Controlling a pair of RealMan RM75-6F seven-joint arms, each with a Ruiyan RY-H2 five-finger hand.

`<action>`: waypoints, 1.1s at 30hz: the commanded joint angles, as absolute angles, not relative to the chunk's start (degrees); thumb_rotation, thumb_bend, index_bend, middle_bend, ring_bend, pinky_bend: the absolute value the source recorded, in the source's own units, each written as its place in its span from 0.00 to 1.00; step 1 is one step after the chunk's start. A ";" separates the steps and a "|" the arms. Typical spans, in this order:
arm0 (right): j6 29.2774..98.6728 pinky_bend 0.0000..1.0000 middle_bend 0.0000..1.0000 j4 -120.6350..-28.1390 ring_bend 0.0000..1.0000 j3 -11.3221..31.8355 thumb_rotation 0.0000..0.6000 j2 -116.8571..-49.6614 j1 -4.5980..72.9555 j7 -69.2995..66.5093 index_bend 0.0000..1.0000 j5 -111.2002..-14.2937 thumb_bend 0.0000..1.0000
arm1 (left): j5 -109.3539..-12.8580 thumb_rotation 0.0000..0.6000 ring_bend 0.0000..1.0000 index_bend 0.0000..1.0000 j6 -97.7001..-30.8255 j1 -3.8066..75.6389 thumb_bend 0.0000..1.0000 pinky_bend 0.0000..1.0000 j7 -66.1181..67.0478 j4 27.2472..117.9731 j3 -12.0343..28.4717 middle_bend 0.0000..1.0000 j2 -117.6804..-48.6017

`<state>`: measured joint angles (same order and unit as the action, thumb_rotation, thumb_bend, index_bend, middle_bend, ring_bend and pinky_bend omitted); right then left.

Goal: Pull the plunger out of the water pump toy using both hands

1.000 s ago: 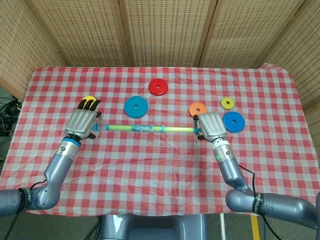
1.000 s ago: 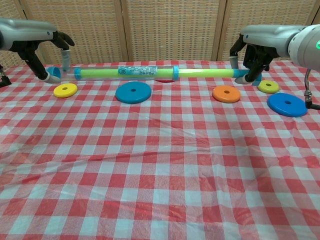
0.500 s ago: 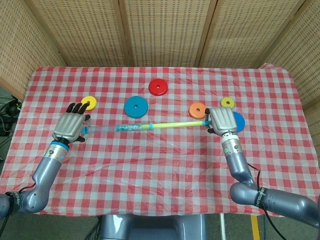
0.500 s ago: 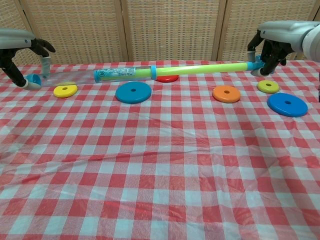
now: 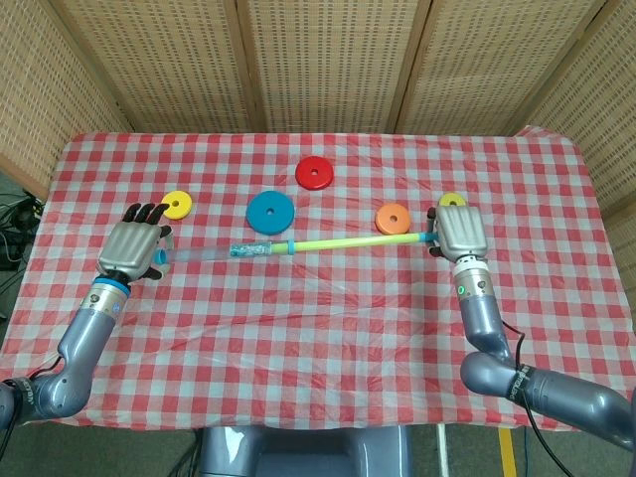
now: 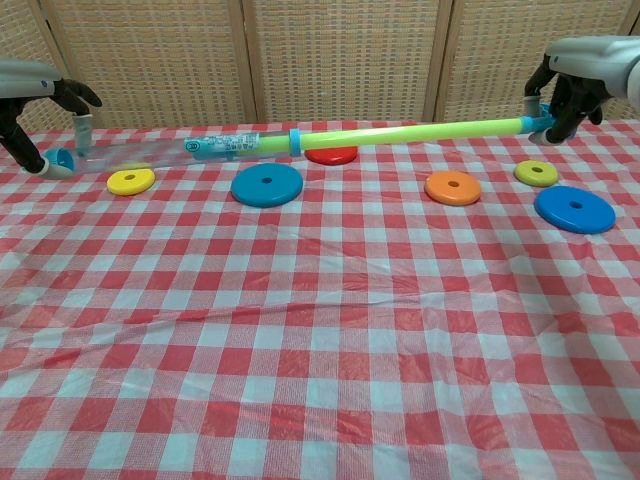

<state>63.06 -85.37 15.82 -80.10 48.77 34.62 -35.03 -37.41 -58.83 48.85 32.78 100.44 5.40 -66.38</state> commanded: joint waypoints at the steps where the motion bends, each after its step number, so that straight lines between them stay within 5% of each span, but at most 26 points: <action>1: 62.90 0.67 1.00 -84.60 1.00 16.17 1.00 -79.72 48.60 34.72 0.79 -34.32 0.55 | -37.47 1.00 0.00 0.61 -58.77 48.89 0.34 0.00 32.86 100.45 5.49 0.00 -66.34; 16: 62.37 0.67 1.00 -83.17 1.00 16.08 1.00 -78.53 47.54 35.16 0.80 -32.96 0.54 | -36.78 1.00 0.00 0.61 -58.37 50.26 0.34 0.00 34.57 100.03 6.52 0.00 -67.57; 19: 61.86 0.65 0.98 -83.32 0.96 15.90 1.00 -77.71 47.03 35.06 0.78 -32.64 0.50 | -36.45 1.00 0.00 0.55 -58.17 50.95 0.33 0.00 35.50 100.08 6.66 0.00 -67.98; 24: 60.97 0.43 0.62 -83.34 0.64 15.42 1.00 -76.20 46.38 35.68 0.55 -31.33 0.38 | -36.74 1.00 0.00 0.24 -57.64 51.64 0.20 0.00 36.03 100.15 6.68 0.00 -68.66; 30: 59.12 0.15 0.18 -82.98 0.22 15.12 1.00 -75.26 45.97 35.71 0.26 -29.11 0.32 | -37.22 1.00 0.00 0.15 -58.31 51.75 0.17 0.00 36.55 101.78 6.36 0.00 -68.78; 33: 58.83 0.12 0.07 -82.59 0.11 15.09 1.00 -75.50 45.51 34.27 0.18 -29.89 0.32 | -38.37 1.00 0.00 0.14 -59.20 51.06 0.17 0.00 36.05 103.17 6.04 0.00 -68.26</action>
<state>58.95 -82.77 15.13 -75.39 45.77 34.87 -29.46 -37.93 -58.83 51.39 36.31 102.70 6.21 -68.51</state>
